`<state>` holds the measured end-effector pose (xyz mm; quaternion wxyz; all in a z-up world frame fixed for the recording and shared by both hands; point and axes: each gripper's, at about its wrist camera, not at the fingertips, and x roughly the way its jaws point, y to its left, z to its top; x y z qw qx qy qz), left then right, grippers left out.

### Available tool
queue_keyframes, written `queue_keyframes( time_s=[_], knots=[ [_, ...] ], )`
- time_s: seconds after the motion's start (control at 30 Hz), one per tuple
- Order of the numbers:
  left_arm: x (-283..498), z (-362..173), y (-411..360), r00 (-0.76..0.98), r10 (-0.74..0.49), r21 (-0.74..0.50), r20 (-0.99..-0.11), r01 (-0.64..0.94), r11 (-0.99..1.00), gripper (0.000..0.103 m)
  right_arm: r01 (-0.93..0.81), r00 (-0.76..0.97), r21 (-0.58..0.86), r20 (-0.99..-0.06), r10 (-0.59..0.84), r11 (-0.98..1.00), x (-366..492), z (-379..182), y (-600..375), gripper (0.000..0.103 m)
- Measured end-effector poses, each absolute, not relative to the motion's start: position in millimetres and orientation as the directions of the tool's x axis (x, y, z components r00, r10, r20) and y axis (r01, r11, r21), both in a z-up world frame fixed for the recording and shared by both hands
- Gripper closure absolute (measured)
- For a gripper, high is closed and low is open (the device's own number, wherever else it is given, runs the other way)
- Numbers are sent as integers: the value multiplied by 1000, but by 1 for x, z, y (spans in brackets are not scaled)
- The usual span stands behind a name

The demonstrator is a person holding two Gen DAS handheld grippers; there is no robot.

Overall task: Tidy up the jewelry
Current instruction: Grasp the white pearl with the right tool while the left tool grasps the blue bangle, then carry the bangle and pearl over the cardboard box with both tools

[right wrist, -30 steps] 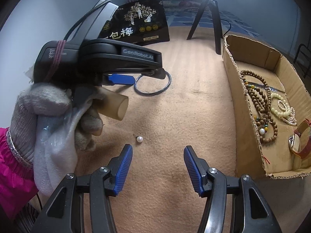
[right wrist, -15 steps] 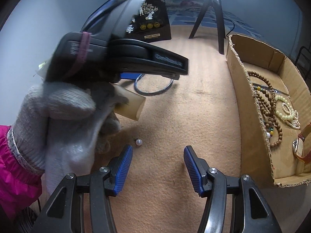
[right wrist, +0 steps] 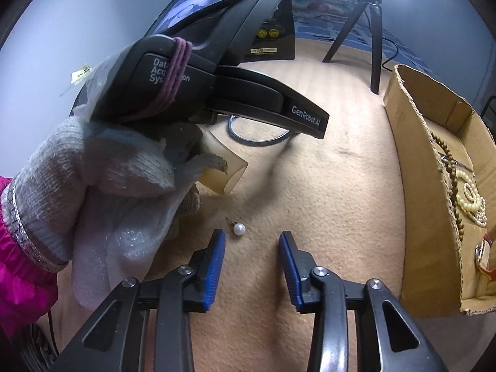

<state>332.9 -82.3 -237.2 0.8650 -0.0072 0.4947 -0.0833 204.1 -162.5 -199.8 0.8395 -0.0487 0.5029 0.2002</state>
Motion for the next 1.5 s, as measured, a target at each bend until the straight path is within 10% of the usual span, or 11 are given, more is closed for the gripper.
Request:
queue_keyframes(
  time_s=[0.33, 1.5],
  knots=[
    [330, -234, -63, 500, -154, -118, -852, 104, 988, 30, -423, 430, 75, -860, 274, 903, 208, -204, -148, 95],
    [291, -140, -62, 608, -262, -228, -749, 134, 964, 30, -236, 650, 109, -721, 240, 966, 222, -97, -252, 96]
  ],
)
